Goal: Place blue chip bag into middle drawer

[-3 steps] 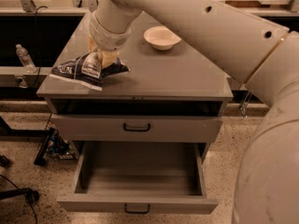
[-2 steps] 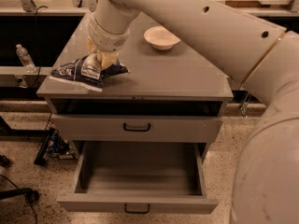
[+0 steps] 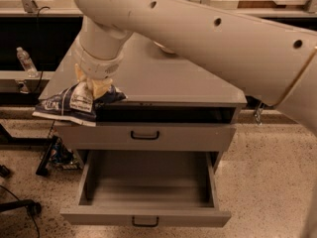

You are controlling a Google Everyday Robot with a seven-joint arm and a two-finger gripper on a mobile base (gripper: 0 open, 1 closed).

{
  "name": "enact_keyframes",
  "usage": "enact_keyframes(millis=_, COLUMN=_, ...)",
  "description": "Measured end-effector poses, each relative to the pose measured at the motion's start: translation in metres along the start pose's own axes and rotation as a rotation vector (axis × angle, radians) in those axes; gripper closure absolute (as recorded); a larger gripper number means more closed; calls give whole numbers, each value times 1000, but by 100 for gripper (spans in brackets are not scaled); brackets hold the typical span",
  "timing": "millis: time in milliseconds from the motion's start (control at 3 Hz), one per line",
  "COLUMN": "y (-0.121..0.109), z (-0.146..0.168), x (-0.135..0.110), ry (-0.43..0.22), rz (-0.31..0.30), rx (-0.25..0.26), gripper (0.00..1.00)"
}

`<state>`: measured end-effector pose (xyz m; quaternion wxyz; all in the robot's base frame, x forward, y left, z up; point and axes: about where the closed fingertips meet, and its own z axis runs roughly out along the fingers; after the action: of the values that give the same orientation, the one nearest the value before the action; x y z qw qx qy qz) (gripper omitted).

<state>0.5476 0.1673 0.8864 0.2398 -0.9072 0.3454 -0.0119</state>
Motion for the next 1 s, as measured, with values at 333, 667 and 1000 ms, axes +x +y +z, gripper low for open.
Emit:
enact_keyframes(millis=333, y=13, z=5, x=-48, ry=-40, rz=-49, rx=-21, gripper=100)
enact_keyframes(millis=667, y=31, z=23, x=-74, ry=-85, rz=-61, rx=-58, gripper=100)
enact_keyframes(millis=1000, y=67, z=64, x=-79, ry=-89, rz=-15, rx=-116, gripper=100)
